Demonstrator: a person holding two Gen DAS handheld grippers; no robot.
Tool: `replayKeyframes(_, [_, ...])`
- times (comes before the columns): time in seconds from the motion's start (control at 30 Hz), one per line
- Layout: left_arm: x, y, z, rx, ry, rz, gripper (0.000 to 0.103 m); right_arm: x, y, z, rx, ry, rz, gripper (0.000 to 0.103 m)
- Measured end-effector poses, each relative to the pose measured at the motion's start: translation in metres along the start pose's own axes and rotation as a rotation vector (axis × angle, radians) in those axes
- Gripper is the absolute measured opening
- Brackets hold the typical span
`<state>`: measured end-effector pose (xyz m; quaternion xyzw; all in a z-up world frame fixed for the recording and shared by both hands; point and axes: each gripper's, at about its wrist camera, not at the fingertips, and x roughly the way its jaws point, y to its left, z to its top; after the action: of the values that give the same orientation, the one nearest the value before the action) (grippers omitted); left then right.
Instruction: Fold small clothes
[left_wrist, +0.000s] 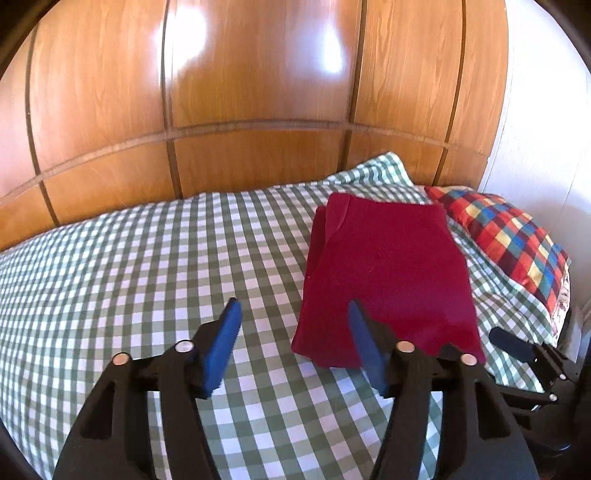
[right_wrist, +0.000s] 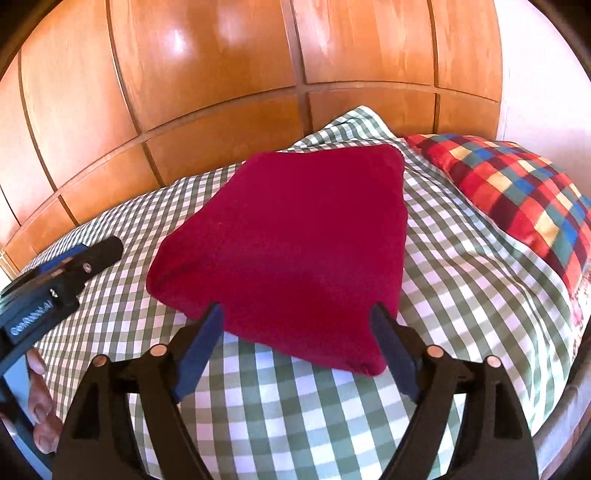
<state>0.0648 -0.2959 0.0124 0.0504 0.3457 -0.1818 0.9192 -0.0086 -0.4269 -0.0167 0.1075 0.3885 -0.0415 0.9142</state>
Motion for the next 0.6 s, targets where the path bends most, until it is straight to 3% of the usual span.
replayKeyframes(0.17, [-0.019, -0.002, -0.004, 0.008, -0.025, 0.009, 0.06, -0.012, 0.01, -0.007, 0.001, -0.023, -0.051, 0.092])
replayKeyframes(0.23, [-0.024, -0.001, -0.007, 0.012, -0.034, 0.018, 0.073, -0.018, 0.012, -0.008, 0.012, -0.038, -0.071, 0.098])
replayKeyframes(0.4, [-0.035, 0.0, -0.015, 0.032, -0.042, 0.045, 0.074, -0.038, 0.012, -0.005, 0.064, -0.093, -0.165, 0.1])
replayKeyframes(0.6, [-0.047, 0.007, -0.021, 0.009, -0.064, 0.072, 0.092, -0.051, 0.016, -0.005, 0.057, -0.127, -0.219, 0.1])
